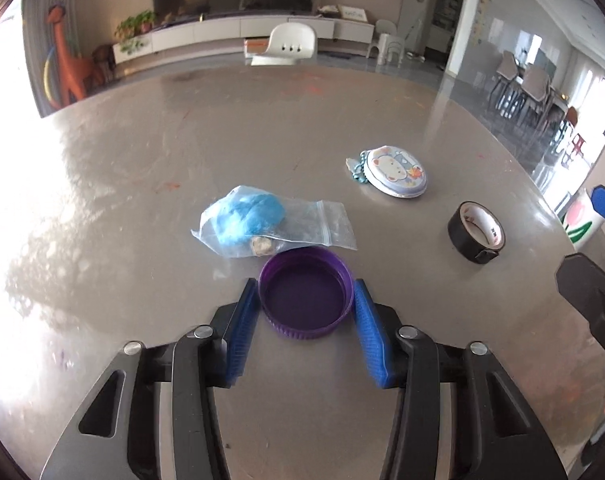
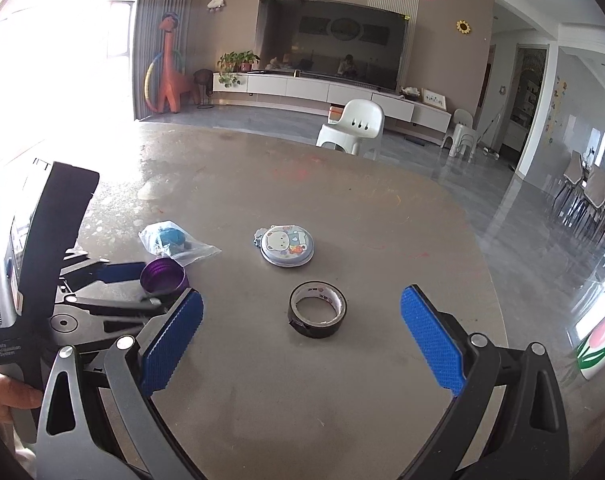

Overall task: Collect trash
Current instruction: 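Grasp the purple lid with left tool while right tool grasps black tape roll, then carry the lid and tape over the white bin and open both tools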

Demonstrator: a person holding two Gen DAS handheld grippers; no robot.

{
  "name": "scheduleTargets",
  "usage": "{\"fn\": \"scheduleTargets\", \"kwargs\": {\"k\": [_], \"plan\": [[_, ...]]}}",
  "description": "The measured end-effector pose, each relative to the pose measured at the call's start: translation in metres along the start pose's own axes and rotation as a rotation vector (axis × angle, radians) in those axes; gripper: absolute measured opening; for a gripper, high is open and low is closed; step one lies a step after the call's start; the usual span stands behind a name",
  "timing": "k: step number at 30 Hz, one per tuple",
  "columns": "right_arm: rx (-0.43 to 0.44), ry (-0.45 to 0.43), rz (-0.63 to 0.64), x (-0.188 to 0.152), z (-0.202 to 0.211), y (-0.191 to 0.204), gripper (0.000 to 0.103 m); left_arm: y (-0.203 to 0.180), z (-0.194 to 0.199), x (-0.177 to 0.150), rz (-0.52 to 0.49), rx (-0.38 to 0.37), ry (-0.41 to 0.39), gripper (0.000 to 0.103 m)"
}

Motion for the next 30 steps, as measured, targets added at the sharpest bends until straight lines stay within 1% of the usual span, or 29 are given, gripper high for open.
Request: {"fn": "scheduleTargets", "kwargs": {"k": [2,4,7,9,16,17,18,19,20,23,26,30], "plan": [[0.006,0.018,-0.008,-0.003,-0.005,-0.001,0.098,0.0,0.003,0.001,0.012,-0.014,0.001,0.046],[0.012,0.035,-0.02,-0.005,-0.01,-0.005,0.098,0.001,0.012,0.005,0.025,-0.017,-0.024,0.046],[0.01,0.059,-0.036,-0.009,-0.021,-0.008,0.098,0.001,0.029,0.013,-0.016,0.006,-0.078,0.046],[0.01,0.077,-0.049,-0.014,-0.029,-0.009,0.098,0.001,0.038,0.016,-0.027,0.007,-0.102,0.046],[0.02,0.176,-0.101,-0.034,-0.06,-0.012,0.098,-0.002,0.054,0.019,-0.027,-0.019,-0.137,0.046],[0.029,0.202,-0.106,-0.038,-0.063,-0.011,0.092,-0.001,0.055,0.02,-0.03,-0.02,-0.139,0.046],[0.03,0.216,-0.106,-0.04,-0.065,-0.012,0.082,0.0,0.055,0.021,-0.027,-0.02,-0.142,0.046],[0.02,0.23,-0.106,-0.042,-0.066,-0.014,0.053,0.0,0.055,0.022,-0.021,-0.023,-0.143,0.046],[0.028,0.241,-0.115,-0.043,-0.067,-0.014,0.051,0.001,0.055,0.023,-0.014,-0.028,-0.141,0.046],[0.041,0.256,-0.13,-0.044,-0.067,-0.014,0.05,0.002,0.055,0.024,-0.01,-0.03,-0.146,0.046],[0.035,0.221,-0.132,-0.036,-0.054,-0.015,0.05,-0.001,0.058,0.024,-0.019,-0.029,-0.153,0.046],[0.022,0.155,-0.101,-0.025,-0.012,-0.013,0.05,-0.009,0.063,0.023,-0.027,-0.043,-0.157,0.046]]}}
Point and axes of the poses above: each gripper's, at about its wrist camera, not at the fingertips, and z roughly against the way its jaws point, y to its left, x to its top, the point moved 10 cm from there along -z, roughly the way its jaws point, and after that the axes turned 11 degrees about -y, right-handed, at the moved point
